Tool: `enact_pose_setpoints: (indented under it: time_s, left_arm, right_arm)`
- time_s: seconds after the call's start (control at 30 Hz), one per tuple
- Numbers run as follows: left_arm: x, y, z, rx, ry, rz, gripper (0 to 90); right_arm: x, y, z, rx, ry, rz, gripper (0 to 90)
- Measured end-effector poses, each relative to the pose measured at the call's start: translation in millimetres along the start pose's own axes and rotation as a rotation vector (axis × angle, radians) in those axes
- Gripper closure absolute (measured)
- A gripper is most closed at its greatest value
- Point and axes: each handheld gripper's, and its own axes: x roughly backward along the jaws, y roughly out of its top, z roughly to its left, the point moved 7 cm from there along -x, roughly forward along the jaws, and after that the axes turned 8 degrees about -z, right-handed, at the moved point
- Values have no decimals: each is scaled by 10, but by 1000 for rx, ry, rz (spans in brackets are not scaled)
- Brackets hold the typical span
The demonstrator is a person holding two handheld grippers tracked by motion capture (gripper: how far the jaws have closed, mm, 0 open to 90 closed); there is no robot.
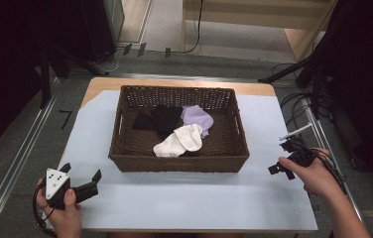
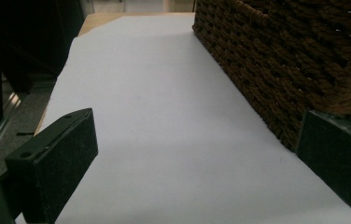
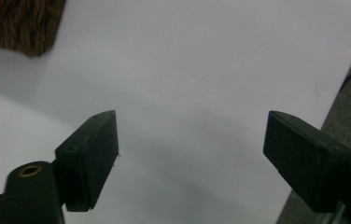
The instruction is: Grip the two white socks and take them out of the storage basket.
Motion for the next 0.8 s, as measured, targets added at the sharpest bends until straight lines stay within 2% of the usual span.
enact_pose_setpoints:
  time_s: [0.07,0.13,0.2,0.27,0.37,0.4,0.47,0.67,0.8]
  left_arm:
    - [1,1,-5,-2,-1,-5,0]
    - [9,4,-8,-8,1,-9,0]
    - [9,5,-11,-13,1,-14,0]
    - [7,3,-14,-17,3,-10,0]
    - [-1,0,-17,-21,9,-1,0]
    - [0,-1,-18,-25,7,1,0]
    - [0,0,-23,-27,7,-3,0]
    - [0,1,-26,-30,10,-5,0]
    - [8,0,-25,-37,10,-4,0]
  right_arm:
    - [-57,46,40,34,1,48,163]
    - [-83,50,46,48,-3,69,158]
    - [-117,44,12,70,-45,116,158]
    - [-115,57,-9,54,-43,120,161]
    - [-84,101,-21,9,-28,96,161]
    - [-72,110,-24,13,-52,102,160]
    - [-69,116,-24,16,-62,103,160]
    - [-54,154,-28,-8,-70,118,153]
    - [-22,202,-12,-4,-79,124,153]
